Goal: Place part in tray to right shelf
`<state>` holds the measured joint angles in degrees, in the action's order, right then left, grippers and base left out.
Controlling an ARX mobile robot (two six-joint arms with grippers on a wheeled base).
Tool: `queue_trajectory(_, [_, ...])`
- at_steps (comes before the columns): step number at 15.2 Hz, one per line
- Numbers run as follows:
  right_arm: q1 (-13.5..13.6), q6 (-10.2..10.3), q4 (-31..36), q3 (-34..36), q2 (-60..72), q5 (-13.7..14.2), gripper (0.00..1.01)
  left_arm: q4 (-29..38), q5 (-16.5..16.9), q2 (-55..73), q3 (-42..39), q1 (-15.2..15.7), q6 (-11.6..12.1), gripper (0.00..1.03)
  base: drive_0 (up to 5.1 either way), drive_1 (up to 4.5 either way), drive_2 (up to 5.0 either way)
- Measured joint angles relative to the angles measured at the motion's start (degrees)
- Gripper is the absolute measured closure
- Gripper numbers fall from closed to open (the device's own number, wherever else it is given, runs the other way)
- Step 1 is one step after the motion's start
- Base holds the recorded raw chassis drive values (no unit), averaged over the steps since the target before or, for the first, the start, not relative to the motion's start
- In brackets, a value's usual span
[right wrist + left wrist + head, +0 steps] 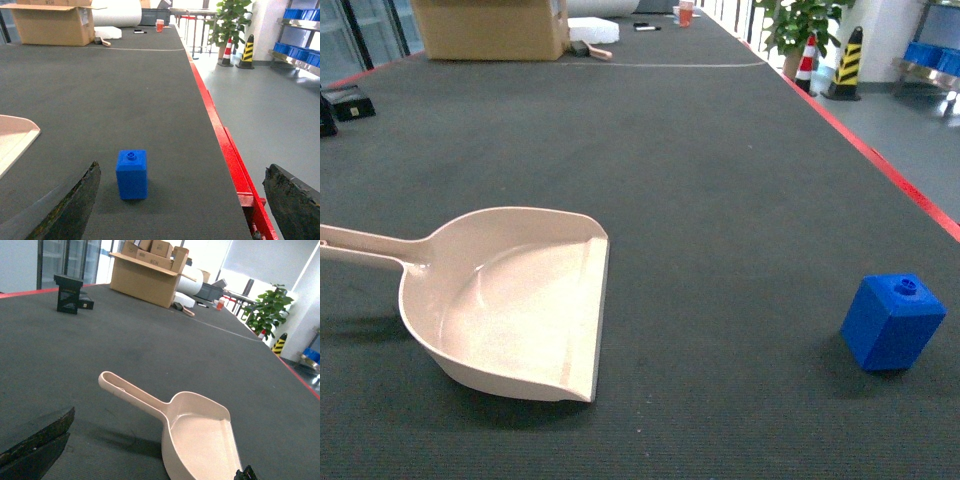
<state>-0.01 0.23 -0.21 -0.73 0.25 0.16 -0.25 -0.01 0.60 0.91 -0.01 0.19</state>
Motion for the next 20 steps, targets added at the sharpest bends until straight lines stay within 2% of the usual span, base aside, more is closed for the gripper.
queue_trajectory(20, [0.0, 0.0, 0.0, 0.0, 0.0, 0.0, 0.03, 0.0, 0.0, 0.0, 0.0, 0.0, 0.0, 0.05, 0.0, 0.0, 0.0])
